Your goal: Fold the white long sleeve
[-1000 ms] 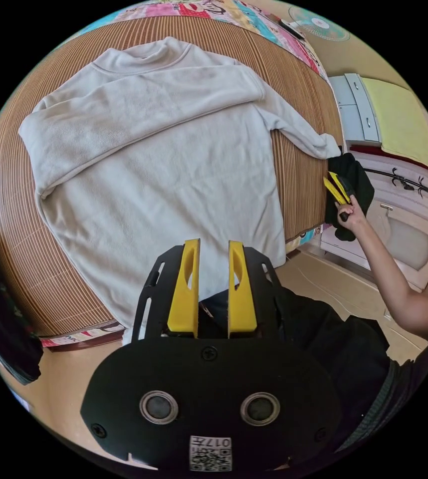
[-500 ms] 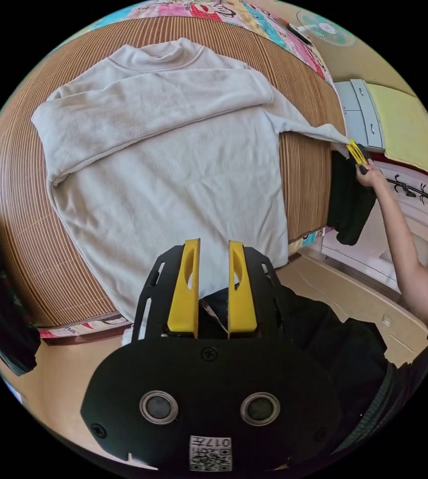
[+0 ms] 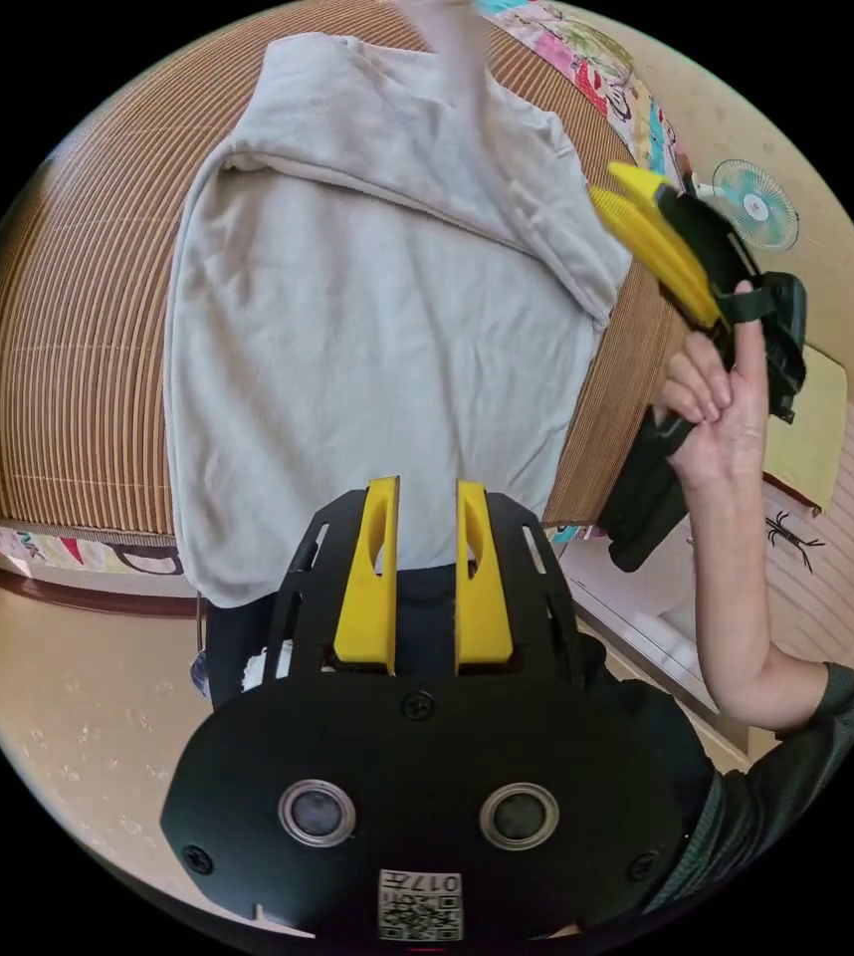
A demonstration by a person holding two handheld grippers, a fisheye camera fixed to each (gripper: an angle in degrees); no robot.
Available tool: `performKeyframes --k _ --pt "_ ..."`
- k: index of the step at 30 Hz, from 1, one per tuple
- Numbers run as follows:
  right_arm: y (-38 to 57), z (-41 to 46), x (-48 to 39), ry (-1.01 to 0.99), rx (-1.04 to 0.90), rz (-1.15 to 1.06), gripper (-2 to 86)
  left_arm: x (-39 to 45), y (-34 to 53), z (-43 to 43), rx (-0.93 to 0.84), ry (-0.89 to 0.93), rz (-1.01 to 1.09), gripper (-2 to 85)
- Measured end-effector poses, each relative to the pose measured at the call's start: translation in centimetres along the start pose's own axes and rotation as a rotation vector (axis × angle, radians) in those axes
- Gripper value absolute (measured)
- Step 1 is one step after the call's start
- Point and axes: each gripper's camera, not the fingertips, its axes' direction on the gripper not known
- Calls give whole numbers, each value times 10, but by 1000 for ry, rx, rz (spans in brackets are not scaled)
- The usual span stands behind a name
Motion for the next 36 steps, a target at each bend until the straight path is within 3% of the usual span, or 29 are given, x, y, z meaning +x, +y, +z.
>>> performKeyframes --k 8,13,18,23,29,36 --pt "39 -38 57 211 -8 155 81 -33 -53 -69 390 18 -59 108" --pt "55 -46 67 256 -23 208 81 -22 -103 -90 520 -231 -39 121" --pt "71 -37 74 218 -29 292 81 -24 -137 -69 361 -397 50 90" --pt "93 -30 90 198 -15 396 80 -28 -90 -108 456 -234 125 38" --pt "110 -42 108 223 -154 357 97 -88 -26 -134 390 -151 113 55" --pt "180 -47 134 252 -395 405 116 -189 98 -91 -13 -111 76 73"
